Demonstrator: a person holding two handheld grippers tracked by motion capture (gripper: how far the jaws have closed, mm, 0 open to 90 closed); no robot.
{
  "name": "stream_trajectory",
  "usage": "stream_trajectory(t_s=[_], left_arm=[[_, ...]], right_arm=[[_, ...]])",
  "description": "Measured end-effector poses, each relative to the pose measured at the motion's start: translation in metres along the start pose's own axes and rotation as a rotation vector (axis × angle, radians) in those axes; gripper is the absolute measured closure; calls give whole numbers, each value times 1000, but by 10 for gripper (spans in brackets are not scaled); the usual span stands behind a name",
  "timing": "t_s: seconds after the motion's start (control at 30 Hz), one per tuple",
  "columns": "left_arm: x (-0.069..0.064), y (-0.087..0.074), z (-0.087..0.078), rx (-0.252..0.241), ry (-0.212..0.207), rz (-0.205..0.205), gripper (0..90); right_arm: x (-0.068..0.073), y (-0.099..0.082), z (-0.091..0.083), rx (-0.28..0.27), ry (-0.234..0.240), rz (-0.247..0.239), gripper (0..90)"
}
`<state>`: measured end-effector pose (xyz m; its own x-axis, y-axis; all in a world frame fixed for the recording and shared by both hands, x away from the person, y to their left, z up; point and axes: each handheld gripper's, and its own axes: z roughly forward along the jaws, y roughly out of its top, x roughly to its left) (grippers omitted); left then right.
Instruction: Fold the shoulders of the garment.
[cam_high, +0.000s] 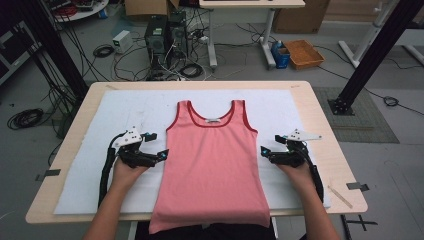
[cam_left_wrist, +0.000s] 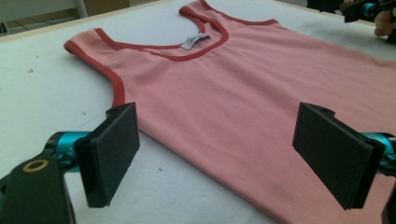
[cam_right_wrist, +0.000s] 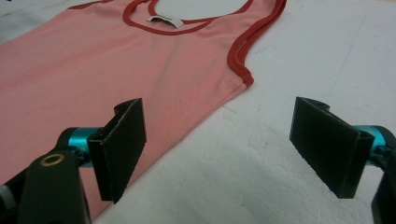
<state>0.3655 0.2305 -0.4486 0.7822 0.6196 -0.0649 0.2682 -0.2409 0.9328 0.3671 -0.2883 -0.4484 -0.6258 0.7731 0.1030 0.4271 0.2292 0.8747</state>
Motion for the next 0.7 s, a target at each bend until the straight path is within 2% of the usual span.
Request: stream_trajectory(t_s=[0.13, 0.27, 0.47, 0.7], left_arm=[[1, 0, 0, -5, -1, -14, 149], [0, 0, 0, -1, 2, -2, 149], [2, 0, 0, -5, -7, -19, 149], [1, 0, 0, -4, -4, -12, 149]], right_arm=[[0, 0, 0, -1, 1, 1, 185], [0, 0, 0, -2, 4, 4, 185], [1, 0, 1, 14, 0, -6, 185], [1, 0, 0, 7, -3, -2, 185]])
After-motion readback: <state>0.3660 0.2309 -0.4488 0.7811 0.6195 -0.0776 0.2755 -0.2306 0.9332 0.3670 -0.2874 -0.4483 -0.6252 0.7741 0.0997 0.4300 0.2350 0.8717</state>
